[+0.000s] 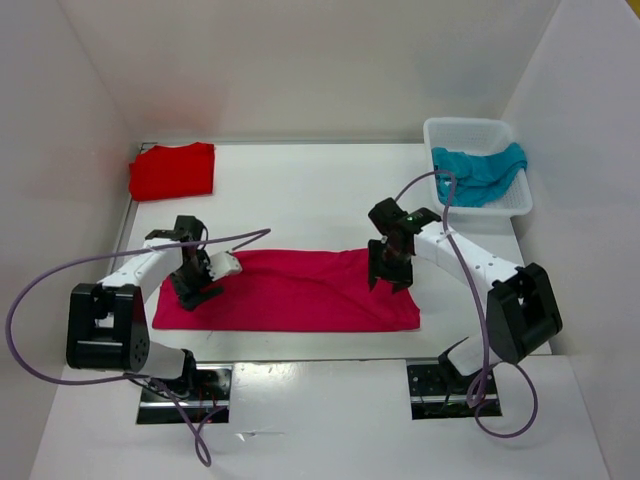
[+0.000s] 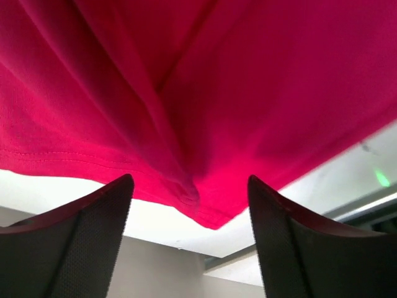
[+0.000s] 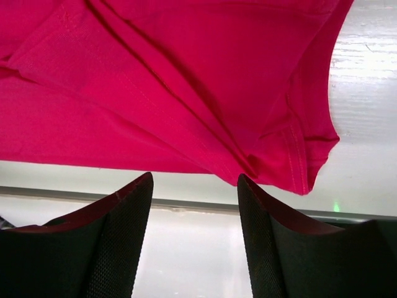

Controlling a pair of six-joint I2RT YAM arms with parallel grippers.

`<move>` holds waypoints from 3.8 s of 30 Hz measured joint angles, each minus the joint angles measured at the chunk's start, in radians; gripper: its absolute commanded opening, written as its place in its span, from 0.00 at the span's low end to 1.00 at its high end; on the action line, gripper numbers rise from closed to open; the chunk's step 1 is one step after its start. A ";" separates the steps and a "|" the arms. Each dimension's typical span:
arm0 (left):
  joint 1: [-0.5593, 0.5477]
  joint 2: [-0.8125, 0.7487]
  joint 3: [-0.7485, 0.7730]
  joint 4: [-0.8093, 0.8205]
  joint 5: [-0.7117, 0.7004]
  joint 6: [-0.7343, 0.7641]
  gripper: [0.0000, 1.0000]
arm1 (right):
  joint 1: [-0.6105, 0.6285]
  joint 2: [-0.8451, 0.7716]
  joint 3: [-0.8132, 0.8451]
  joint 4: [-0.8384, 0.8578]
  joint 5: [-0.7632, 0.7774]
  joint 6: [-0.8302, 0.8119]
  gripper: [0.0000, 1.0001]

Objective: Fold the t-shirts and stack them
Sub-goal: Fold the other side of the tshirt into a rectangle

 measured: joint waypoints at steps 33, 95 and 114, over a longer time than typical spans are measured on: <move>0.029 0.055 0.076 0.146 -0.151 -0.070 0.00 | 0.049 0.344 0.111 0.220 -0.030 -0.108 0.55; -0.034 -0.058 -0.263 0.479 -0.457 0.104 0.11 | 0.172 0.191 0.159 0.015 -0.055 -0.172 0.00; 0.034 0.004 -0.107 0.397 -0.488 0.002 0.60 | 0.272 0.201 0.191 -0.014 -0.146 -0.151 0.34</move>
